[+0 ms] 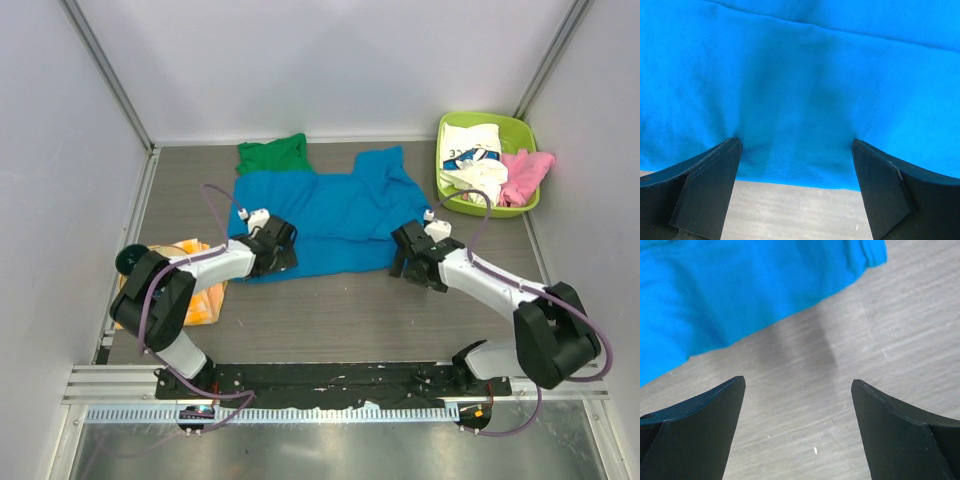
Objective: Fold and stack the t-shirts
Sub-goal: Fold the tshirt
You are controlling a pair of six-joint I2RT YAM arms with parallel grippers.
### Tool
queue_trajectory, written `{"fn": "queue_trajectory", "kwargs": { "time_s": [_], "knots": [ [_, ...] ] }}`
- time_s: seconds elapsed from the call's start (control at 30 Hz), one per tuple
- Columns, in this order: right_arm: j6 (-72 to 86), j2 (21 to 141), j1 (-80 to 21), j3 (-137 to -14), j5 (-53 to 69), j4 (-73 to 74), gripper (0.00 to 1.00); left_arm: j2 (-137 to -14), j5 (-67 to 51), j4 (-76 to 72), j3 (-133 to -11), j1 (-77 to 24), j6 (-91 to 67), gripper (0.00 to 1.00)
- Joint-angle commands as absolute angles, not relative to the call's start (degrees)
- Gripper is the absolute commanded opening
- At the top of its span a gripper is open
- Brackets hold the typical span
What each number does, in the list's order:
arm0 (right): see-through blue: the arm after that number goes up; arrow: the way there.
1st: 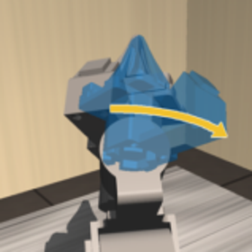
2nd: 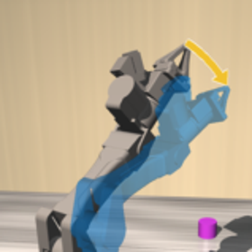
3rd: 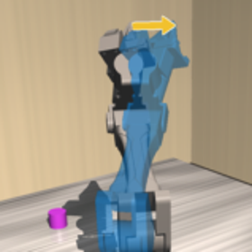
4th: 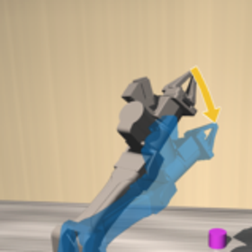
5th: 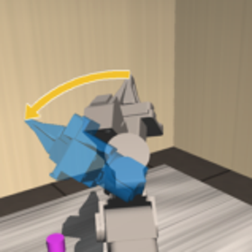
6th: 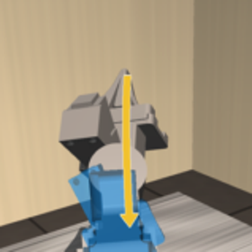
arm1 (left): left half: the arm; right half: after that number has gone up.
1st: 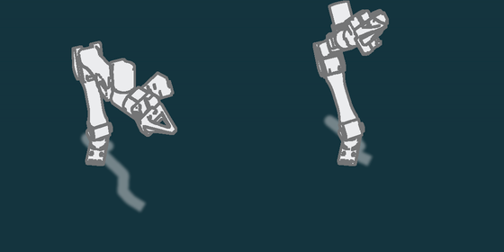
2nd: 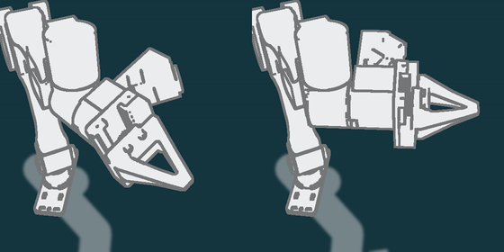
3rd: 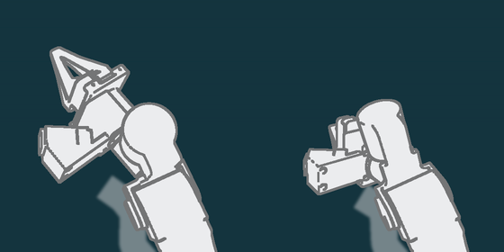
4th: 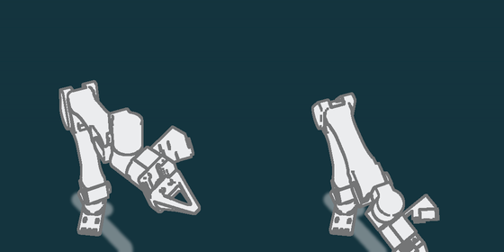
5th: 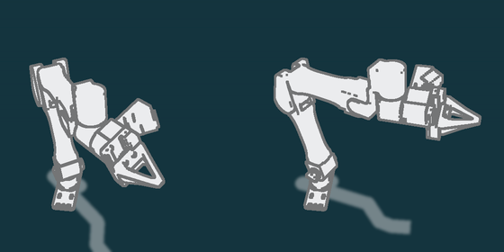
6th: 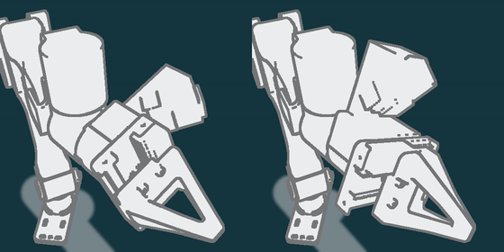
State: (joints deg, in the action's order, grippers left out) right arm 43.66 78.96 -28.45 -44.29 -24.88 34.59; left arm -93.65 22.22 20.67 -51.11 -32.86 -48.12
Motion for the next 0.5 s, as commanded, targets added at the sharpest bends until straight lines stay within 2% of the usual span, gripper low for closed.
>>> {"fn": "queue_trajectory", "kwargs": {
  "time_s": [0.0, 0.2, 0.47],
  "knots": [
    [49.0, 72.4, -29.3, -42.5, -26.8, 42.7, 0.94, -91.8, 20.0, 30.1, -46.4, -39.2, -56.2, 0.98],
    [51.1, 66.5, -30.6, -40.3, -27.0, 46.0, 0.94, -89.9, 21.4, 32.2, -43.4, -47.9, -63.7, 0.99],
    [44.6, 62.3, -31.6, -47.9, -34.2, 42.8, 0.99, -82.1, 24.1, 37.1, -42.5, -49.0, -64.7, 0.99]
  ]
}}
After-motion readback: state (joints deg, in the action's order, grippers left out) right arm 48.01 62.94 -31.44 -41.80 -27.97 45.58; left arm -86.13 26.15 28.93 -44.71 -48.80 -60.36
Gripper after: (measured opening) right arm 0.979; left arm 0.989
